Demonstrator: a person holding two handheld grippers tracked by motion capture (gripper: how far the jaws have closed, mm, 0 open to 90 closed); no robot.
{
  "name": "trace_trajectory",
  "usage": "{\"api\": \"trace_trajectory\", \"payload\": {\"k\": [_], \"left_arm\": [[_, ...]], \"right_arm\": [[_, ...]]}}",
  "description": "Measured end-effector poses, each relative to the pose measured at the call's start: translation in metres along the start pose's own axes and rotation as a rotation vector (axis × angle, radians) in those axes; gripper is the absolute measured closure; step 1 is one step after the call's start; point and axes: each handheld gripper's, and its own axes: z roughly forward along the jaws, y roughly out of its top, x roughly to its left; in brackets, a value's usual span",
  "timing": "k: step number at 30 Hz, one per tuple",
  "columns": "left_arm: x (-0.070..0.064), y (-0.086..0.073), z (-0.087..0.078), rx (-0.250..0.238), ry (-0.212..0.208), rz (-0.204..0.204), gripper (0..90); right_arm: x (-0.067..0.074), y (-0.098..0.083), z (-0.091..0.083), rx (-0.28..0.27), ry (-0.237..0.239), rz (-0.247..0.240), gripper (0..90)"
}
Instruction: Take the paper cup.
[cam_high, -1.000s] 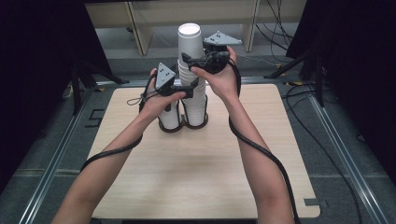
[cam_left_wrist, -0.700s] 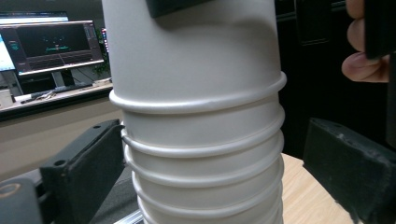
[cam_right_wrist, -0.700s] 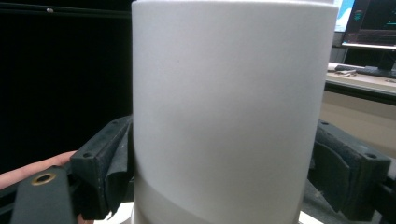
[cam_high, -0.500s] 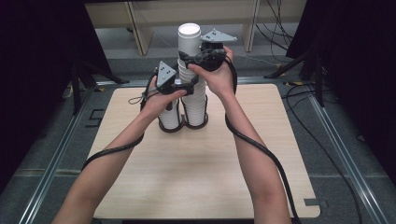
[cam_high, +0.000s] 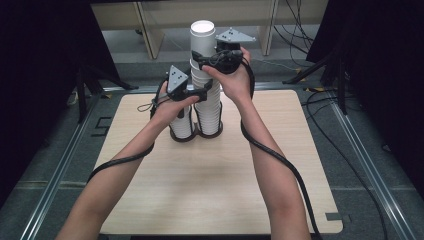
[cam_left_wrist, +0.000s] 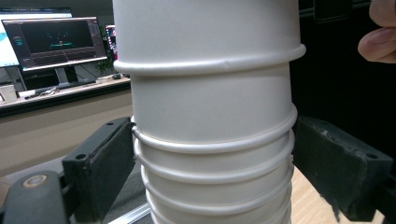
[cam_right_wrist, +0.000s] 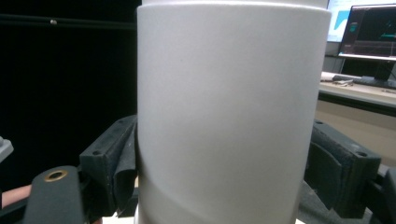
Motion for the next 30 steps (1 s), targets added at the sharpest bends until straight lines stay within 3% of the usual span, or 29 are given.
{"api": "trace_trajectory", "payload": {"k": [11, 14, 23, 30], "left_arm": [[0.0, 0.001, 0.0, 0.004, -0.001, 0.013, 13.1], [-0.001, 0.0, -0.001, 0.003, 0.002, -0.009, 13.2], [0.0, 0.002, -0.001, 0.016, 0.005, 0.016, 13.2], [0.0, 0.002, 0.0, 0.015, 0.006, 0.02, 13.2]], "right_arm": [[0.001, 0.003, -0.002, -0.052, -0.004, 0.021, 21.0], [0.0, 0.004, -0.003, -0.065, -0.012, 0.011, 21.3], [0.0, 0.013, -0.009, -0.157, -0.009, 0.02, 23.5], [0.0, 0.019, -0.014, -0.182, -0.019, 0.016, 23.9]]}}
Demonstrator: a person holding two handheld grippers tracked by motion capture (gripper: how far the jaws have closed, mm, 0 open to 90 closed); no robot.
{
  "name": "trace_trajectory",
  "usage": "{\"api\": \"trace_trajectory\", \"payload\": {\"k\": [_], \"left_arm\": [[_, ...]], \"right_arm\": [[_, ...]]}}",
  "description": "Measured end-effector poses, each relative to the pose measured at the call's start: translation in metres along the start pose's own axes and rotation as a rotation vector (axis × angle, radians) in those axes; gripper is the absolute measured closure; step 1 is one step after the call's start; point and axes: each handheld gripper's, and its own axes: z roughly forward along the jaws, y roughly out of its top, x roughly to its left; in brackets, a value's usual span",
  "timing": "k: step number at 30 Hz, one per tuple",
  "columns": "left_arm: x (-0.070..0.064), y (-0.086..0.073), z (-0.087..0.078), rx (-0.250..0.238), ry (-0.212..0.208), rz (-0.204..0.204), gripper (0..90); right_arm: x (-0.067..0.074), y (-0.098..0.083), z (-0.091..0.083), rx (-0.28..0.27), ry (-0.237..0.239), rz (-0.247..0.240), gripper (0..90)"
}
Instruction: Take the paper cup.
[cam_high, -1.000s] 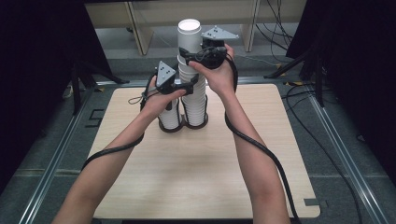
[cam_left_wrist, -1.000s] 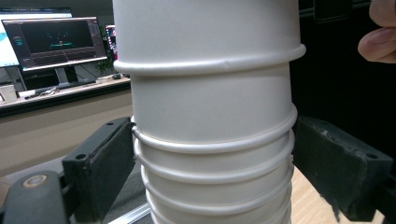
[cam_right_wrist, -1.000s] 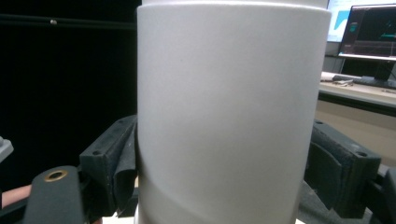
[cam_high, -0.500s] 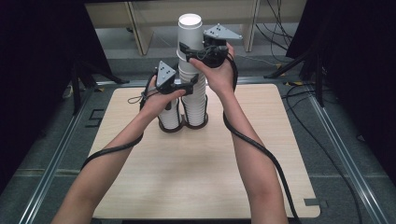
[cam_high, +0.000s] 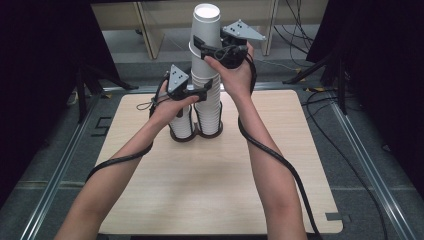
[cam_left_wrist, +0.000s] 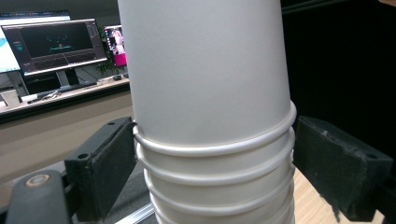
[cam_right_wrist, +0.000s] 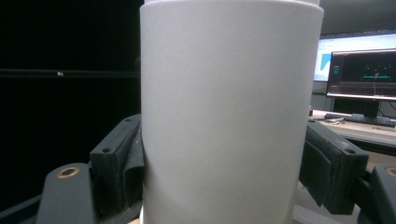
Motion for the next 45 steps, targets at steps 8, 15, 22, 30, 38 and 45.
{"api": "trace_trajectory", "payload": {"k": [8, 15, 22, 30, 38, 45], "left_arm": [[0.0, 0.0, 0.001, -0.009, 0.002, 0.01, 13.2], [0.0, 0.0, 0.001, -0.008, 0.004, 0.012, 13.2], [0.001, 0.0, 0.0, 0.004, 0.003, 0.02, 13.5], [0.0, 0.0, 0.001, -0.014, 0.0, 0.011, 13.8], [0.003, 0.0, 0.001, -0.008, -0.013, 0.036, 13.7], [0.0, -0.001, 0.0, -0.037, -0.016, 0.007, 9.8]], "right_arm": [[0.001, 0.006, -0.004, -0.05, 0.001, 0.027, 24.0], [0.003, 0.005, -0.004, -0.075, -0.008, 0.027, 24.0], [0.004, 0.008, -0.007, -0.112, -0.015, 0.019, 24.1], [0.008, 0.015, -0.016, -0.162, -0.032, 0.023, 24.0], [0.007, 0.015, -0.022, -0.173, -0.032, 0.022, 24.0], [0.007, 0.017, -0.032, -0.193, -0.04, 0.024, 24.0]]}}
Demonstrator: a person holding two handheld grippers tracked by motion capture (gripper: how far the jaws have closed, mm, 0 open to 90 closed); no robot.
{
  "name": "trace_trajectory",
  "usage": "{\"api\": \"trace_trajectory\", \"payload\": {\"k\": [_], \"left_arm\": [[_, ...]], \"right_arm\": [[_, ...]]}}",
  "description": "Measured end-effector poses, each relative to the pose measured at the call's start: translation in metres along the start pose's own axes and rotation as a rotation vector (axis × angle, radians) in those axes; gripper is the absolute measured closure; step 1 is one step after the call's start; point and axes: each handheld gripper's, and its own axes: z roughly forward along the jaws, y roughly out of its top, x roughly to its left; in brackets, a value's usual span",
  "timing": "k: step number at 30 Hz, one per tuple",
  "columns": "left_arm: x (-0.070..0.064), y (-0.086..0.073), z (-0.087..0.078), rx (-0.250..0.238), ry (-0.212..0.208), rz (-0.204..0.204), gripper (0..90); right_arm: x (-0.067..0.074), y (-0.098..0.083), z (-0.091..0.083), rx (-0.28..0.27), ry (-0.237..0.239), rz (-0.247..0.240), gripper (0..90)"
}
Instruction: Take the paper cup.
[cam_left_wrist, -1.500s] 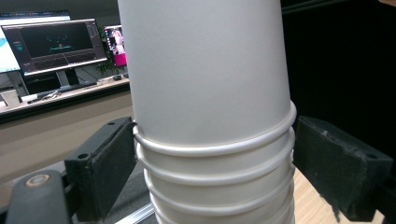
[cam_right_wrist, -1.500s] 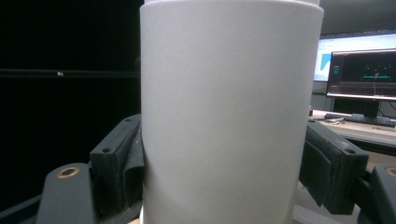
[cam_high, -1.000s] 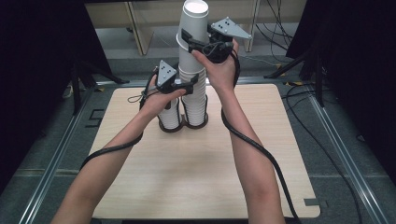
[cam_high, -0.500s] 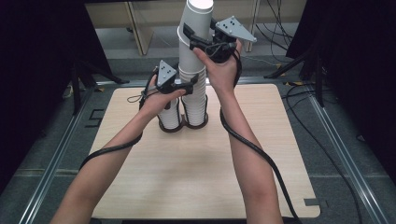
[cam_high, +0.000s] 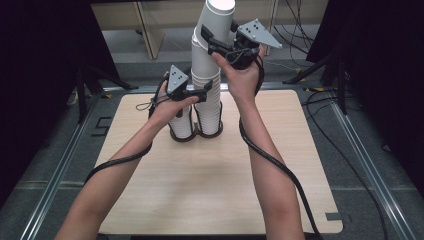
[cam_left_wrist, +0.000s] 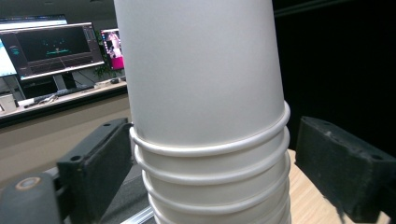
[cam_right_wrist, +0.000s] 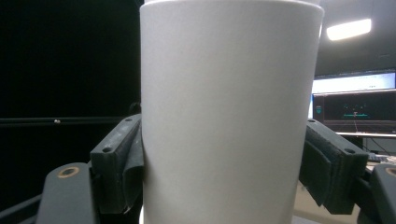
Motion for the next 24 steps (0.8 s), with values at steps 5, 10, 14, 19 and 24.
{"api": "trace_trajectory", "payload": {"k": [5, 10, 14, 19, 24], "left_arm": [[-0.003, -0.001, -0.002, -0.008, 0.002, 0.005, 6.6], [-0.002, 0.002, -0.007, -0.012, 0.018, 0.022, 4.8], [-0.003, 0.002, -0.012, -0.001, 0.022, 0.021, 4.1], [-0.004, 0.002, -0.021, -0.004, 0.03, 0.027, 4.1], [-0.009, 0.001, -0.028, 0.003, 0.017, 0.025, 4.1]], "right_arm": [[-0.003, 0.001, -0.006, -0.008, -0.008, -0.007, 24.0], [-0.006, 0.0, -0.011, -0.004, -0.02, 0.001, 24.0], [-0.006, -0.003, -0.014, -0.006, -0.022, 0.009, 24.0], [-0.006, -0.005, -0.02, -0.016, -0.031, 0.014, 24.0], [-0.006, -0.005, -0.026, -0.024, -0.035, 0.01, 23.9]]}}
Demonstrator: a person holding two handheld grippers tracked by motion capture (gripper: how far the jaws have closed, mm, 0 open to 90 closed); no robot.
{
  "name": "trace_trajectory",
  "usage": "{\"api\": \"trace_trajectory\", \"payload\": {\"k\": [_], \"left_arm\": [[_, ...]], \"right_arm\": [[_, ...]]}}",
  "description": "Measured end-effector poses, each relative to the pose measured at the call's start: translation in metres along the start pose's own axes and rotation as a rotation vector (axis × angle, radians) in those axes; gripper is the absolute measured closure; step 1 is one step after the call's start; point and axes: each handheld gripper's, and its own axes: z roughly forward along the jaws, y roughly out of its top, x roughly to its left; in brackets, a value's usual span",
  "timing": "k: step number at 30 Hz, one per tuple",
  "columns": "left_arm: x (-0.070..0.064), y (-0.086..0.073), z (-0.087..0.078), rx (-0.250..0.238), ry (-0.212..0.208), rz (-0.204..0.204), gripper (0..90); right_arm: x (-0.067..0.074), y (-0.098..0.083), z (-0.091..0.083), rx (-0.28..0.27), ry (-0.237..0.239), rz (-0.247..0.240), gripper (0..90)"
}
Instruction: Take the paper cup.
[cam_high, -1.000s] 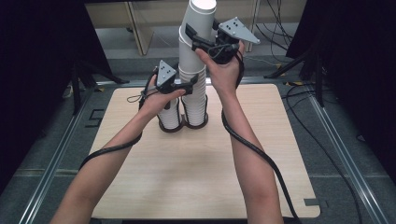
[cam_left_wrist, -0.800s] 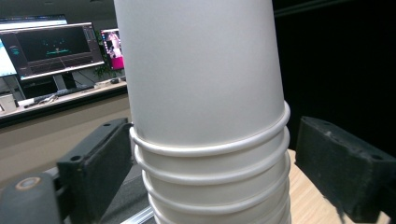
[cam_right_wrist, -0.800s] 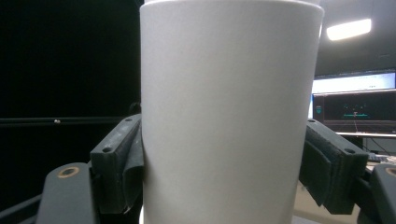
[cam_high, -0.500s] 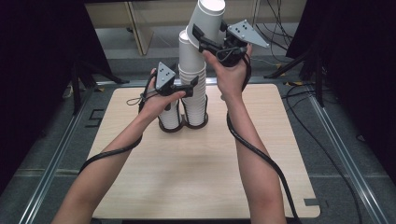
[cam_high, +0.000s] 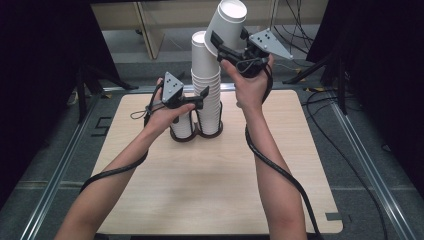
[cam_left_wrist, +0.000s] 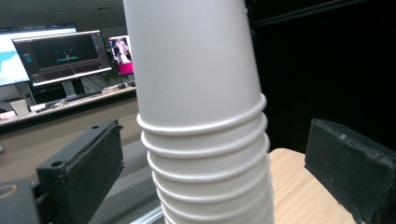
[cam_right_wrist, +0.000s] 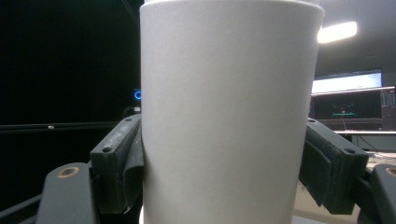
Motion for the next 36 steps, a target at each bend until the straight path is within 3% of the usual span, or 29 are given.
{"api": "trace_trajectory", "payload": {"k": [8, 17, 36], "left_arm": [[-0.006, 0.005, -0.012, -0.01, -0.01, 0.015, 4.1], [-0.013, -0.004, -0.026, -0.007, -0.038, 0.021, 4.0], [-0.026, -0.008, -0.038, -0.01, -0.068, 0.061, 4.2]], "right_arm": [[0.0, -0.004, -0.007, 0.011, 0.001, 0.002, 23.9], [0.001, -0.006, -0.025, 0.015, -0.011, -0.016, 23.9], [-0.003, -0.014, -0.05, 0.046, -0.018, -0.026, 23.9]]}}
